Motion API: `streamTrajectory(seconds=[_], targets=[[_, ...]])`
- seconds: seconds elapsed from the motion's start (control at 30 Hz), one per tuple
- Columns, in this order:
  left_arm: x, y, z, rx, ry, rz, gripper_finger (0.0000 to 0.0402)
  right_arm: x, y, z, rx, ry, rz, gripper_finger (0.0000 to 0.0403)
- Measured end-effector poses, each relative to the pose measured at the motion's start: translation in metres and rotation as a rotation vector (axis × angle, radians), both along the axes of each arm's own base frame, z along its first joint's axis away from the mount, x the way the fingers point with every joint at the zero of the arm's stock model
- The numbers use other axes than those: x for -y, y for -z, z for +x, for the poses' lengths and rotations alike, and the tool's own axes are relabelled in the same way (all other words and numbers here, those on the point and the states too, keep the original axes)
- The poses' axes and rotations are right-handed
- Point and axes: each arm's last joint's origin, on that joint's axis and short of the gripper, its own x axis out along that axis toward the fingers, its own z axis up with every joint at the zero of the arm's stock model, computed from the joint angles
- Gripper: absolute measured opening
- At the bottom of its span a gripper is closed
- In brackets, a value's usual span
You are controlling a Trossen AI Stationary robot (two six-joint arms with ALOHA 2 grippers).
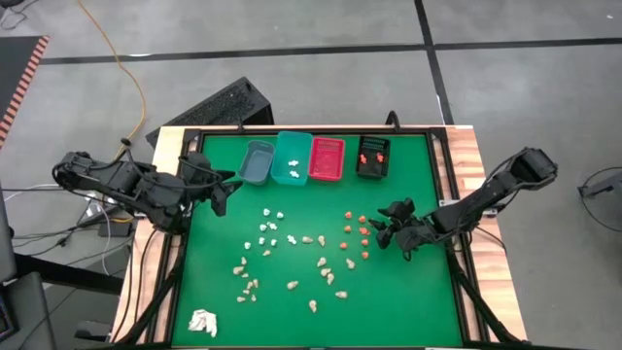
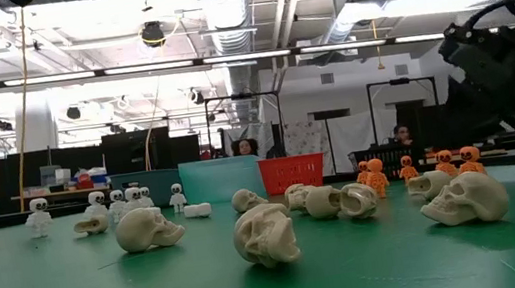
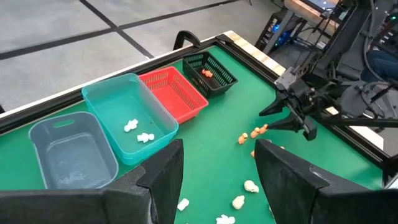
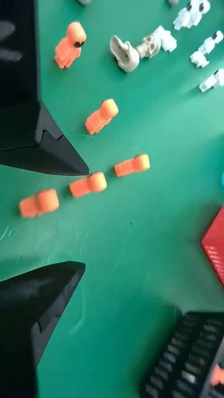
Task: Sort Halloween decoration
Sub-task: Put the orange skeleton toy into the black bin
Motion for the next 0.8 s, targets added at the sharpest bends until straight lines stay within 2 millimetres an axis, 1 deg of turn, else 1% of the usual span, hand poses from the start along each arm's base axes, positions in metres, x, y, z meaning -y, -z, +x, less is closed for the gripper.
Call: streamTrajectory(seconds=[0.1,0.23,0.33,0.47,0.73,0.8], targets=[[0.000,0.000,0.000,0.000,-0.001,0.001,0.0187,-0.002,0.010,0.004,-0.024,-0.001,-0.001,0.0232],[0.000,0.000,0.000,0.003,-0.003,-0.005,0.0187,-0.002,0.021,0.005,-0.045,0.051,0.037,0.0231],[0.000,0.000,0.000,0.002,-0.003,-0.004,0.0187,-0.002,0.024,0.005,-0.035,0.083,0.052,0.0216],[0.000,0.000,0.000,-0.002,0.001,0.005,0.0187,-0.002,0.024,0.005,-0.023,0.094,0.066,0.0167],[0.000,0.000,0.000,-0.015,0.010,0.028,0.0187,-0.006,0.018,0.012,0.033,0.083,0.109,0.0027],[0.000,0.000,0.000,-0.015,0.010,0.028,0.0187,-0.008,0.011,0.017,0.055,0.074,0.117,0.0011]])
